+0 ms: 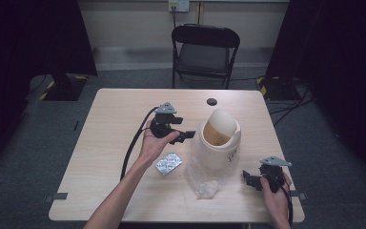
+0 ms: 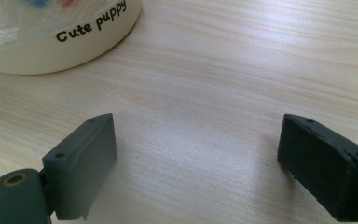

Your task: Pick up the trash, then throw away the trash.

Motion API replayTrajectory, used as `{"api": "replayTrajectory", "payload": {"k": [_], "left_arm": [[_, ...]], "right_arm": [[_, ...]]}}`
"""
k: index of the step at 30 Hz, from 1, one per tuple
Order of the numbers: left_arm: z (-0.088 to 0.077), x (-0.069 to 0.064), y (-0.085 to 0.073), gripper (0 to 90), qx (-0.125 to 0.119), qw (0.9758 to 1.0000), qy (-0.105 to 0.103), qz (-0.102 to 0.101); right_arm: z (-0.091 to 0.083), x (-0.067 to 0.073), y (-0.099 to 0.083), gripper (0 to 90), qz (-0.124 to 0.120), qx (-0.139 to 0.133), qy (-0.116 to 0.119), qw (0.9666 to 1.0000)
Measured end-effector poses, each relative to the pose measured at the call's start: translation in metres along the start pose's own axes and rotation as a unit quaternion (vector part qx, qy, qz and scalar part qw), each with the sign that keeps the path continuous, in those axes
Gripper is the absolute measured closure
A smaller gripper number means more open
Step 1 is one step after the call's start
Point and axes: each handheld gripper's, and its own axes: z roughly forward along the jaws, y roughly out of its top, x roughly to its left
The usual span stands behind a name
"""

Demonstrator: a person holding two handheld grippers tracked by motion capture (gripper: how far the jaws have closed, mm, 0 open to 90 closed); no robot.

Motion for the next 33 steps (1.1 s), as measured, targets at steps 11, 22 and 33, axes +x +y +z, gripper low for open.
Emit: {"api": "replayTrajectory", "payload": {"k": [11, 22, 33], "left_arm": [[-0.020, 0.002, -0.020, 18.0, 0.008, 0.9997, 0.021, 0.001], [-0.040, 0.012, -0.044, 18.4, 0.000, 0.9994, 0.017, -0.031], [-0.056, 0.012, -0.078, 19.1, 0.029, 0.9981, 0.042, -0.033]], "right_arm": [[0.000, 0.000, 0.000, 10.8, -0.001, 0.000, 0.000, 1.0000], [0.000, 0.000, 0.000, 10.9, 0.000, 0.000, 0.000, 1.0000], [0.000, 0.000, 0.000, 10.9, -0.001, 0.000, 0.000, 1.0000]]}}
